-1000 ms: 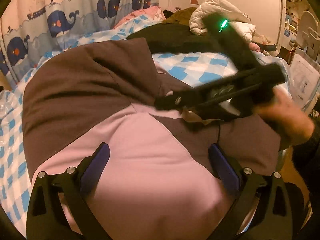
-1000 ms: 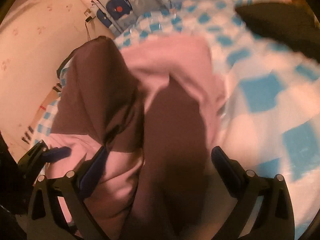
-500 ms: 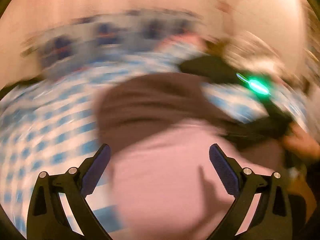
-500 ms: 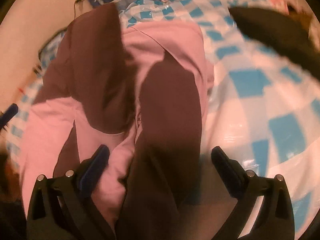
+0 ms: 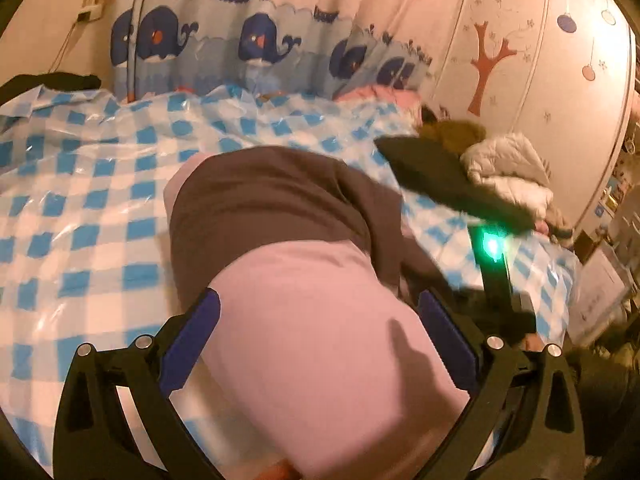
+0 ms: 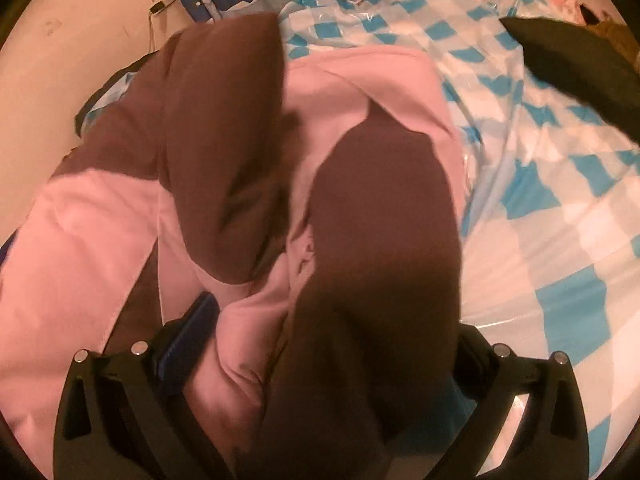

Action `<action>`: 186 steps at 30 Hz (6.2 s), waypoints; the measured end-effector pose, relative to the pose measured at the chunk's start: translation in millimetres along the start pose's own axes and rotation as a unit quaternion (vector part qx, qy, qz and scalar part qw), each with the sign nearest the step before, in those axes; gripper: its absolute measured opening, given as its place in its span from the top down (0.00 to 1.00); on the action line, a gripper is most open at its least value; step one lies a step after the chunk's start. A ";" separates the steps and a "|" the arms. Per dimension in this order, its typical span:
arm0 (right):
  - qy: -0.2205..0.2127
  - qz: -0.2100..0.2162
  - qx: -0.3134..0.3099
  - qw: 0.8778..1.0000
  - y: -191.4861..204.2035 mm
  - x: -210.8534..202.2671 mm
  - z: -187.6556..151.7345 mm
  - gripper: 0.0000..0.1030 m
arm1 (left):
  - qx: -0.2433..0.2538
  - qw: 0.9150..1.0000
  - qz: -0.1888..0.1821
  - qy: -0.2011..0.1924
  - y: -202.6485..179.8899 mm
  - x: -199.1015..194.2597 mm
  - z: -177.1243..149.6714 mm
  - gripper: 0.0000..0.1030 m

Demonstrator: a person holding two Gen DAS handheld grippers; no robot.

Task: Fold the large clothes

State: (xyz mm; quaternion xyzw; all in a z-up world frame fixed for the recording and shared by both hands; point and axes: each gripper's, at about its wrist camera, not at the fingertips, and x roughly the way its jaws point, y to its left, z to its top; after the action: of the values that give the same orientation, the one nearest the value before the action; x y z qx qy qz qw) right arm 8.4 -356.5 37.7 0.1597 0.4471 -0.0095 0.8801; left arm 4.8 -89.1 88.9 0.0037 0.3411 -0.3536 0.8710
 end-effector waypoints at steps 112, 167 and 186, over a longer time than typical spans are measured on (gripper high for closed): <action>-0.116 -0.035 -0.081 0.989 83.7 -147.7 -64.8 0.06 | 0.012 0.973 0.229 0.018 -69.5 -24.1 -36.8 0.07; -0.111 -0.097 -0.083 0.986 68.9 -200.7 -105.3 0.06 | -0.022 0.965 0.260 0.001 -120.9 -90.3 -62.2 0.07; -0.110 -0.097 -0.083 0.986 67.7 -199.6 -104.2 0.06 | -0.028 0.966 0.257 0.007 -120.4 -86.7 -64.8 0.07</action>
State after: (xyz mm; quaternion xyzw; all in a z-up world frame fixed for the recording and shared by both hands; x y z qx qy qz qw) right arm -182.3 -287.3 156.6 0.0402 0.3601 -0.0753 0.9290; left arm -152.8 -110.1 119.2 0.0693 0.3446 -0.1085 0.9299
